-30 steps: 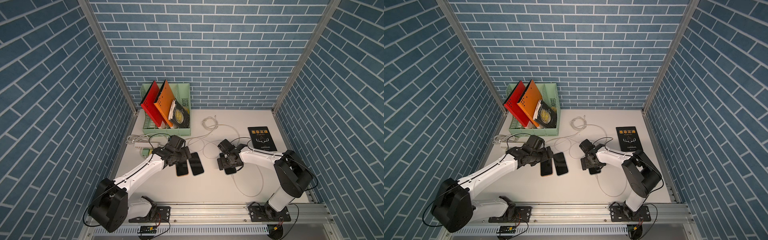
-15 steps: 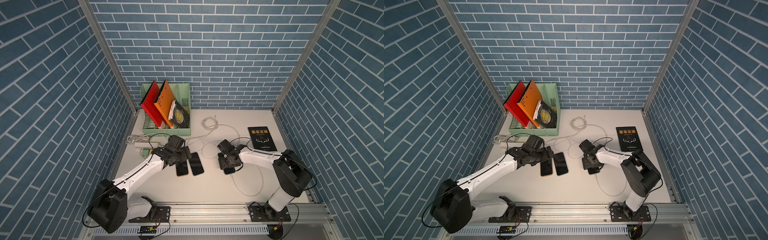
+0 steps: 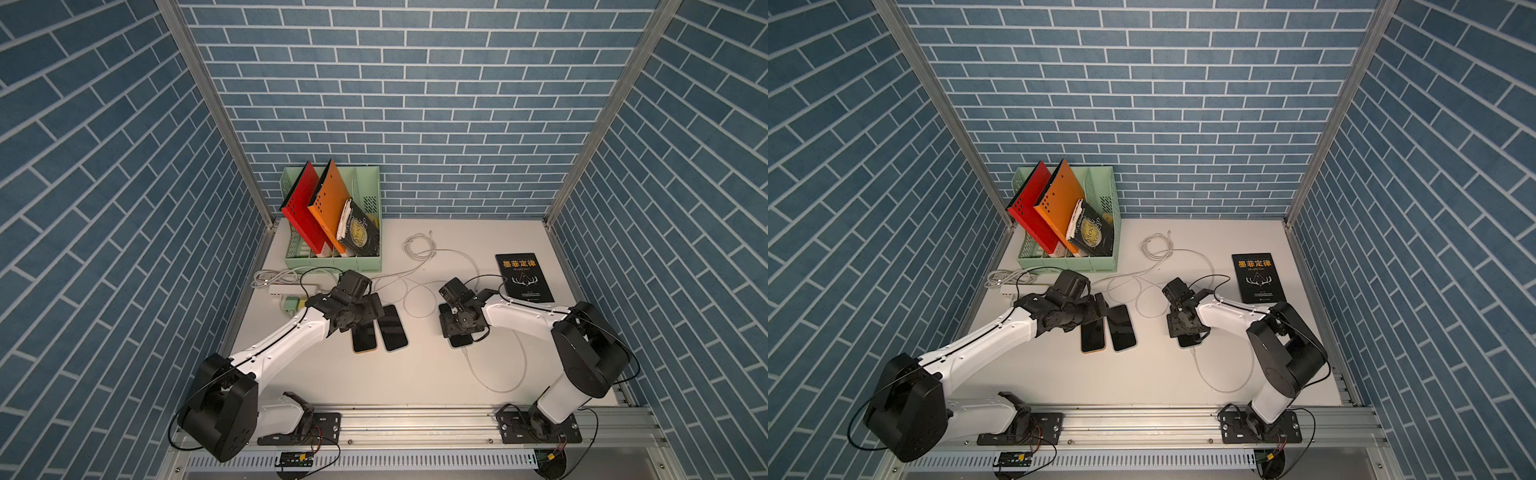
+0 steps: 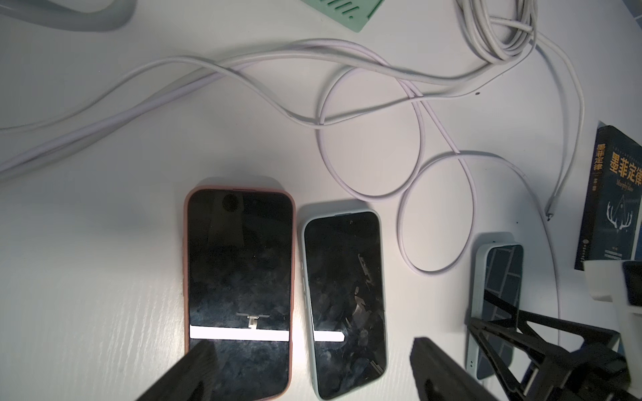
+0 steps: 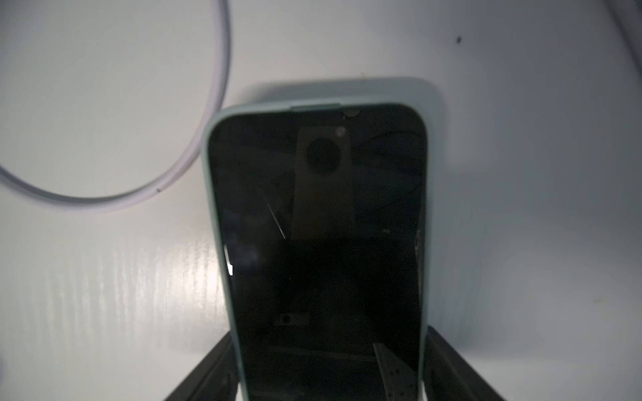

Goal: Unplug the charging cable from the phone
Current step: Pick up the phone at the center of the board, then remove the charging cable from the phone.

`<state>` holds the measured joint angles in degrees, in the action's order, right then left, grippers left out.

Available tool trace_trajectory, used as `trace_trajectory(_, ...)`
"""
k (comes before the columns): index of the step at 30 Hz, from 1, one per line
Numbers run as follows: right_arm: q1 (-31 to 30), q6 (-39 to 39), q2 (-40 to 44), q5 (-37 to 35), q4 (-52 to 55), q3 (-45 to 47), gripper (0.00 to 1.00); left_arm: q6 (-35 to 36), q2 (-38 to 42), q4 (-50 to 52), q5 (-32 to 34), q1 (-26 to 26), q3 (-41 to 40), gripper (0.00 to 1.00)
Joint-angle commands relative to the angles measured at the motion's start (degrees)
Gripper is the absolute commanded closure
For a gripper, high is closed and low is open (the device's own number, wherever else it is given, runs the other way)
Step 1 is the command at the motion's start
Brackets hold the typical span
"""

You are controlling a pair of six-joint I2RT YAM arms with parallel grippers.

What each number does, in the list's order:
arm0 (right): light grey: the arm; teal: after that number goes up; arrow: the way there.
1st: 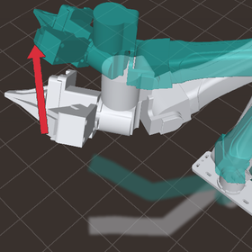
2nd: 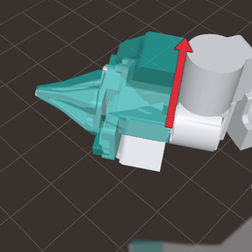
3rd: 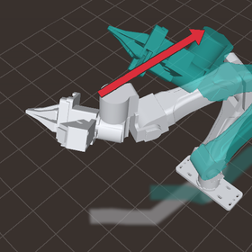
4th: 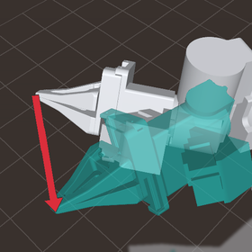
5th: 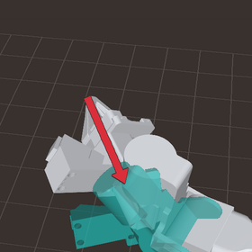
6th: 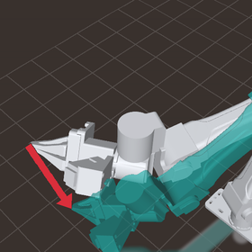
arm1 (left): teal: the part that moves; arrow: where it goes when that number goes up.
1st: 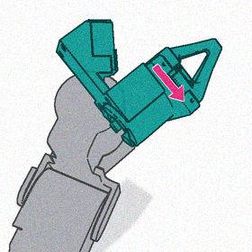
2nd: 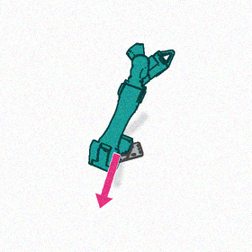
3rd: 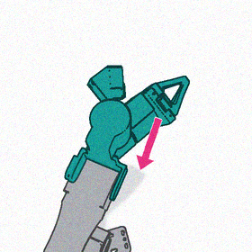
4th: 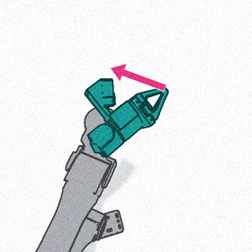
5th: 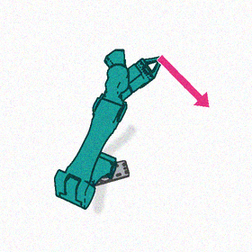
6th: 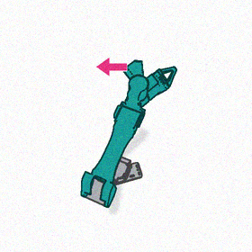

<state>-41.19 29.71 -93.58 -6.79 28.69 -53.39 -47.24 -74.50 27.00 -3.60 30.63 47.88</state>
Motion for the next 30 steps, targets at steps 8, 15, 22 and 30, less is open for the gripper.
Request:
trace_trajectory(8,3.15,1.41,6.02,-0.13,-2.68,0.76,0.86,1.61,-1.93,-1.43,-1.02,1.71,2.35,0.1)
trace_trajectory(15,6.32,2.52,7.06,0.53,-4.35,-2.29,0.89,1.93,-4.25,-4.49,-1.84,5.71,5.27,0.12)
trace_trajectory(22,9.88,4.21,6.54,0.34,-5.83,-7.58,0.91,2.32,-8.34,-7.24,-2.02,9.54,9.6,0.13)
trace_trajectory(30,13.46,7.34,6.18,1.09,-8.22,-11.28,0.94,2.11,-12.51,-14.15,-3.83,13.97,12.24,0.18)
